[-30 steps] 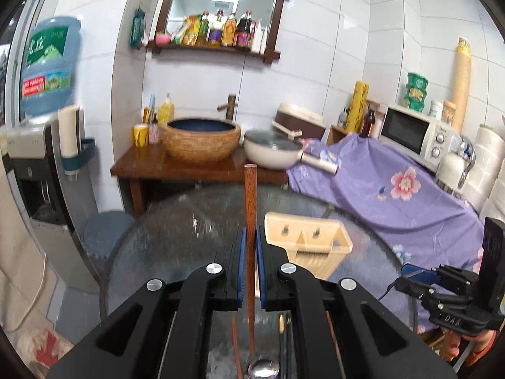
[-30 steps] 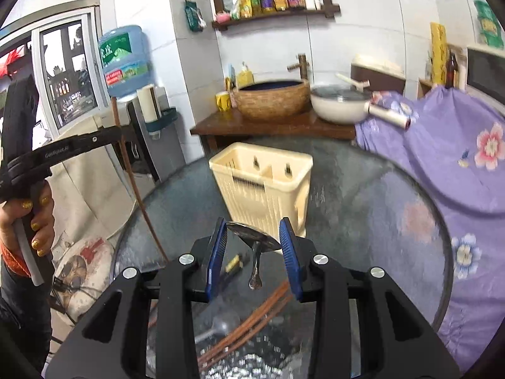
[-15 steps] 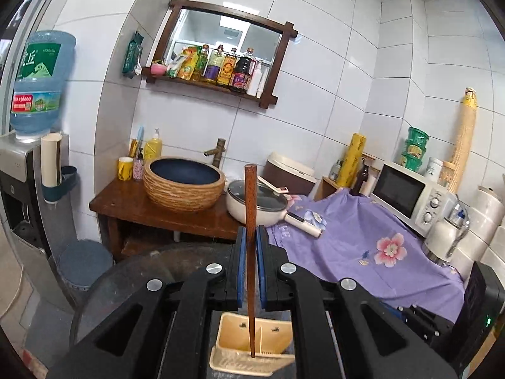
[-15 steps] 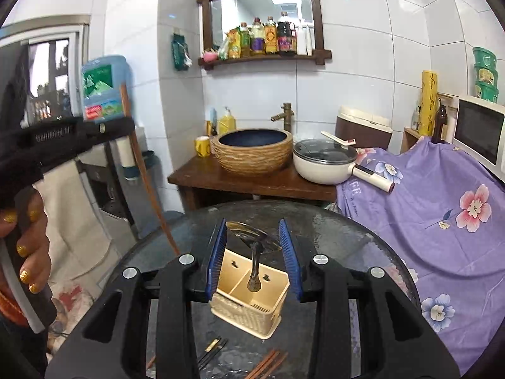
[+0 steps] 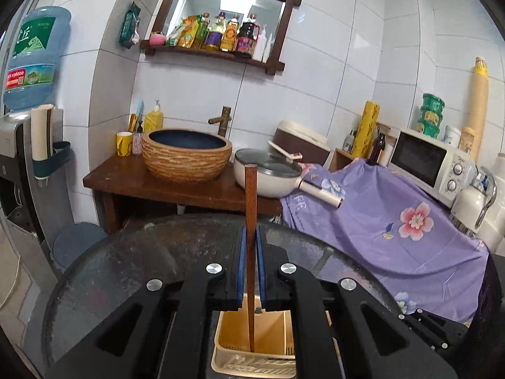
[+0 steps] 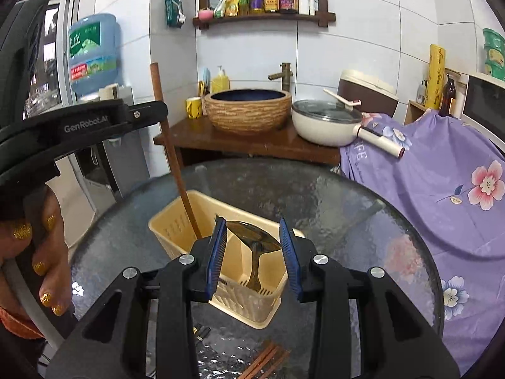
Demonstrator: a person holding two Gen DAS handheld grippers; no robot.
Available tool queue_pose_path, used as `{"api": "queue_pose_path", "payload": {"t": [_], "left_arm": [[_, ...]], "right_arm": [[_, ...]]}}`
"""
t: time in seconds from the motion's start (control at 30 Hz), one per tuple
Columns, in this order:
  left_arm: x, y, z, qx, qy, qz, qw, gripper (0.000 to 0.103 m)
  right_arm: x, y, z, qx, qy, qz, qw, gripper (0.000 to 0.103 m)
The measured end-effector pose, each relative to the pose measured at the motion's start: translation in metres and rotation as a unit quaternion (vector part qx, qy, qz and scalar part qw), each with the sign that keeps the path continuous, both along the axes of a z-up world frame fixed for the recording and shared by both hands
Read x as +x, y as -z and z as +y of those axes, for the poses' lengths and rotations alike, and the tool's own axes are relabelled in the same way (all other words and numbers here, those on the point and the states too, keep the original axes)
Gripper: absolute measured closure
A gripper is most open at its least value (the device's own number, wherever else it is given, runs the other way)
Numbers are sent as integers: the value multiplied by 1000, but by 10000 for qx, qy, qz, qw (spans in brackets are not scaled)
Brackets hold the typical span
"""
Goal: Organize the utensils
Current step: 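Lower the spoon into the beige caddy with the right tool while the left carries the chopstick over it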
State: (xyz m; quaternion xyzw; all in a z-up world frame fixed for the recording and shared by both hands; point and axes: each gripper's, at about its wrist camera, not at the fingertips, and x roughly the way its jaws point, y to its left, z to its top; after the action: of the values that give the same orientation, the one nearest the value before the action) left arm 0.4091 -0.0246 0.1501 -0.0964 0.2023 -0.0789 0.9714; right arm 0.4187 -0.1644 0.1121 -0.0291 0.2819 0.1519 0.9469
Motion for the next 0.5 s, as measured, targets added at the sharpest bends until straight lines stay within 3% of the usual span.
{"api": "queue_pose_path", "payload": {"t": [0.3,0.5], "left_arm": [[7,37,-4,195,72,365,9991,96],[4,41,-5,344,68,302,9989,96]], "right_arm": [[4,23,-1,16,32,64,10000,68],[3,24,-2,51,79,20,10000,68]]}}
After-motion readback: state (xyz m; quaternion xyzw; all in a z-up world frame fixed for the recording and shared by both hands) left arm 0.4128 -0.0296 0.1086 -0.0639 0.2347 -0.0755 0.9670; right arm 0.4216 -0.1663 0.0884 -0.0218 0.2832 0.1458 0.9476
